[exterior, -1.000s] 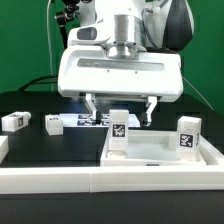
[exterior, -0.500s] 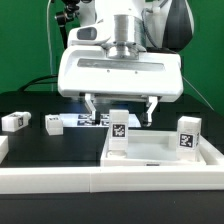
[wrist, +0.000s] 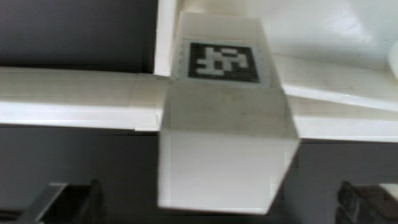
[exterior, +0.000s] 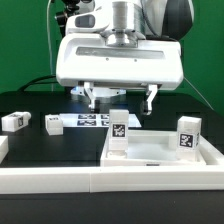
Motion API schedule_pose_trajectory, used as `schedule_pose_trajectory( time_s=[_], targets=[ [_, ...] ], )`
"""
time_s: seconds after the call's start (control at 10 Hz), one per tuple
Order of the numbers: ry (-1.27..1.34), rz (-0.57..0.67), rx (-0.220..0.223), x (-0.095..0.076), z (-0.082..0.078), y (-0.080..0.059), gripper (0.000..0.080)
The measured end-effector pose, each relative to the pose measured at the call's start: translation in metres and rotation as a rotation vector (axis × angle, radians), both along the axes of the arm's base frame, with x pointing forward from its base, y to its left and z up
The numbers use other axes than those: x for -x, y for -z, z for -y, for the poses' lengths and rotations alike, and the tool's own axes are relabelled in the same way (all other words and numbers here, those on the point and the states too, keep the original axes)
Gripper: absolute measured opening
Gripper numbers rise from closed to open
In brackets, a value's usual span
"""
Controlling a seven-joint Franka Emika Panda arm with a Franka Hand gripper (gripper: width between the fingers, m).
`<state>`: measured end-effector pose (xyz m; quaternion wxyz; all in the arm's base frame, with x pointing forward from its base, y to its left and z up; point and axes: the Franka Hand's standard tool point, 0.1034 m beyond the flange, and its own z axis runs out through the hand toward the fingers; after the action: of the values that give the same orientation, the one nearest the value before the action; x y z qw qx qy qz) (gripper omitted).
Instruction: Assemble square table
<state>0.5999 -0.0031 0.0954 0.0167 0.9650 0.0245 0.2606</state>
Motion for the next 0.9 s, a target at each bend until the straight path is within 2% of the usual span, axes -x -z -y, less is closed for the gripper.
schedule_pose_trajectory(
  time_s=[0.1, 0.4, 0.7, 0.9],
  targets=[
    [0.000, -0.005, -0.002, 0.000, 0.000, 0.000, 0.0649],
    [-0.011, -0.225, -0.090, 0.003, -0.013, 0.011, 0.0649],
    [-0.027, -0.418, -0.147, 0.004, -0.016, 0.012, 0.0649],
    [-0.021, -0.417, -0.140, 0.002, -0.006, 0.011, 0.0649]
  ],
)
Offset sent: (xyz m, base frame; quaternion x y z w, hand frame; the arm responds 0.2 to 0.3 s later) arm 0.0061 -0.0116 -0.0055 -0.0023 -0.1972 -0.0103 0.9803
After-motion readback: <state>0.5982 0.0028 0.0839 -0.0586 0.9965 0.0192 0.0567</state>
